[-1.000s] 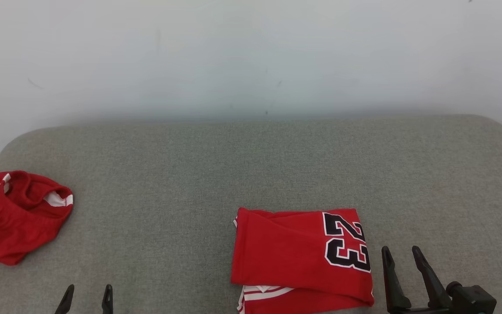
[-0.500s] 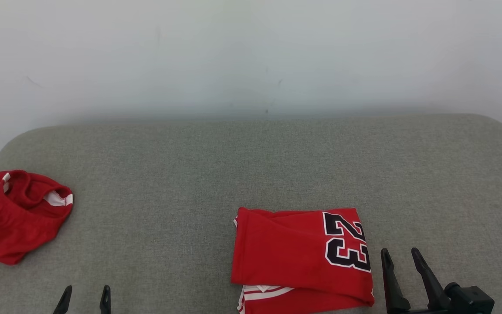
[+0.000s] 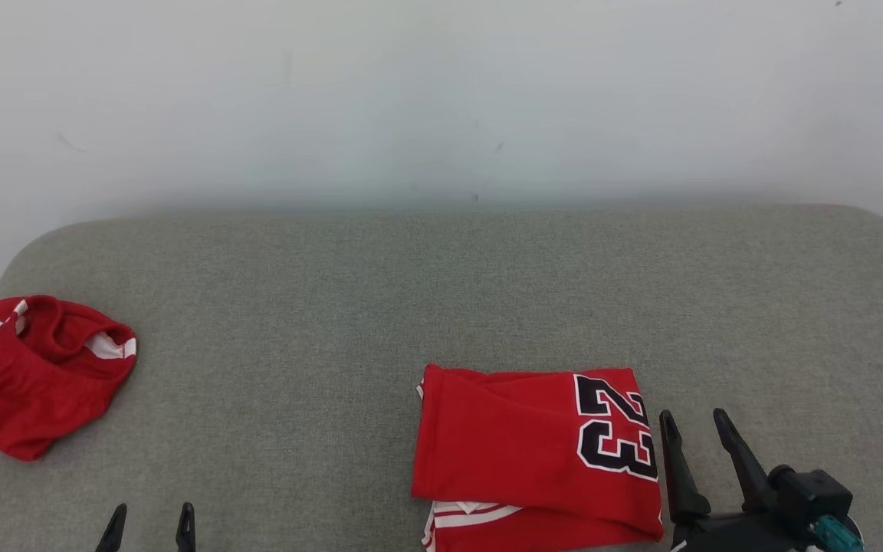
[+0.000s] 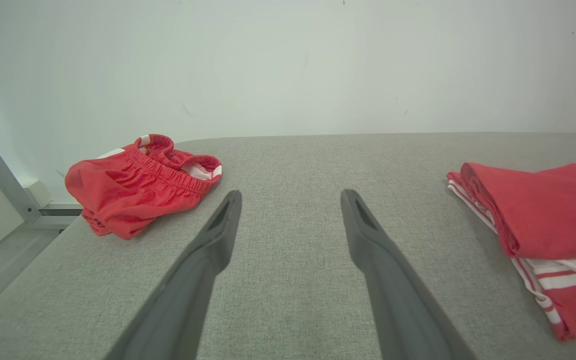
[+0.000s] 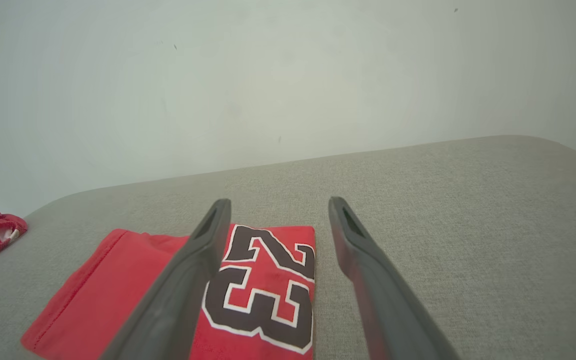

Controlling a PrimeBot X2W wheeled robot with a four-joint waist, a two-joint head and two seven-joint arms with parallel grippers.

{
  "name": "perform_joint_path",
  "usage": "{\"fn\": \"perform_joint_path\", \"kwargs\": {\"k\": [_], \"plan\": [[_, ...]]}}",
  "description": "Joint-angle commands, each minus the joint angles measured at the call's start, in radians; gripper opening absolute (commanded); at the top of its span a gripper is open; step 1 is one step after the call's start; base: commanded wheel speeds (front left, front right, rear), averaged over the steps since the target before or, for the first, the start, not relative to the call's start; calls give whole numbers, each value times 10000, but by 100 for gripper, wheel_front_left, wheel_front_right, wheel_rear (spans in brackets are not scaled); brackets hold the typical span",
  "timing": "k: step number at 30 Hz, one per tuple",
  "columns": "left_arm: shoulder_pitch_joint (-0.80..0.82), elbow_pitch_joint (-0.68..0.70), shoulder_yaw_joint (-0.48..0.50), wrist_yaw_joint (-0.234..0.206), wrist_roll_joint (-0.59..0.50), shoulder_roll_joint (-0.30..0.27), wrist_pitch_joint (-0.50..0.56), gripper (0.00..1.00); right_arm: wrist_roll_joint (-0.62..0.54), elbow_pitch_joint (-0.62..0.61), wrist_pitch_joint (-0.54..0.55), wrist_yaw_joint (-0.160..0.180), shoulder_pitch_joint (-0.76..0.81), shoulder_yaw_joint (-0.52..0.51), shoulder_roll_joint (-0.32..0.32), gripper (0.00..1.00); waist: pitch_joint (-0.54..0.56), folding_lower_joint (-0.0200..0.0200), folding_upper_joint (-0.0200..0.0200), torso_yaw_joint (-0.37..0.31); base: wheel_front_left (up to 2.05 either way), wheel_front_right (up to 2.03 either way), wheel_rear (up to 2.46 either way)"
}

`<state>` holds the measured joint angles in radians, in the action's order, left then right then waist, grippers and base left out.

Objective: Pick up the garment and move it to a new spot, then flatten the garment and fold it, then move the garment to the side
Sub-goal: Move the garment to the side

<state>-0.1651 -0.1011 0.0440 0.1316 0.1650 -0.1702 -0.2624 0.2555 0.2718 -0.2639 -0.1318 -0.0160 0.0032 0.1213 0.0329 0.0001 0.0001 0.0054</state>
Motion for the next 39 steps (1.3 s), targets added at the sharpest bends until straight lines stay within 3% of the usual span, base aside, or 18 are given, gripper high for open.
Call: {"fn": "perform_joint_path", "kwargs": {"k": [1, 10, 31, 33, 34, 39], "plan": [[42, -28, 21, -20, -74, 45, -34, 100, -31, 217, -3, 25, -345, 142, 108, 100, -19, -1, -1, 33, 0, 0, 0], [303, -114, -167, -20, -169, 175, -34, 100, -285, 2152, 354, 26, -2050, 85, 314, 100, -270, -1, -1, 382, 0, 0, 0], [928, -153, -341, -20, -68, 165, -34, 100, -257, 6278, 350, 26, -3289, 33, 23, 100, -1182, -1, -1, 699, 0, 0, 0], [989, -172, -332, -20, -64, 171, -34, 100, -147, 6480, 336, 26, -3321, 218, -86, 21, -1226, -1, -1, 682, 0, 0, 0], [1018, -177, -325, -20, -67, 181, -34, 100, -104, 6534, 303, 26, -3334, 313, -117, 0, -1241, -1, -1, 669, 0, 0, 0], [1089, -152, -247, -20, -58, 239, -34, 100, 167, 6578, 208, 26, -3713, 746, -40, 0, -1381, -1, -1, 563, 0, 0, 0]]}}
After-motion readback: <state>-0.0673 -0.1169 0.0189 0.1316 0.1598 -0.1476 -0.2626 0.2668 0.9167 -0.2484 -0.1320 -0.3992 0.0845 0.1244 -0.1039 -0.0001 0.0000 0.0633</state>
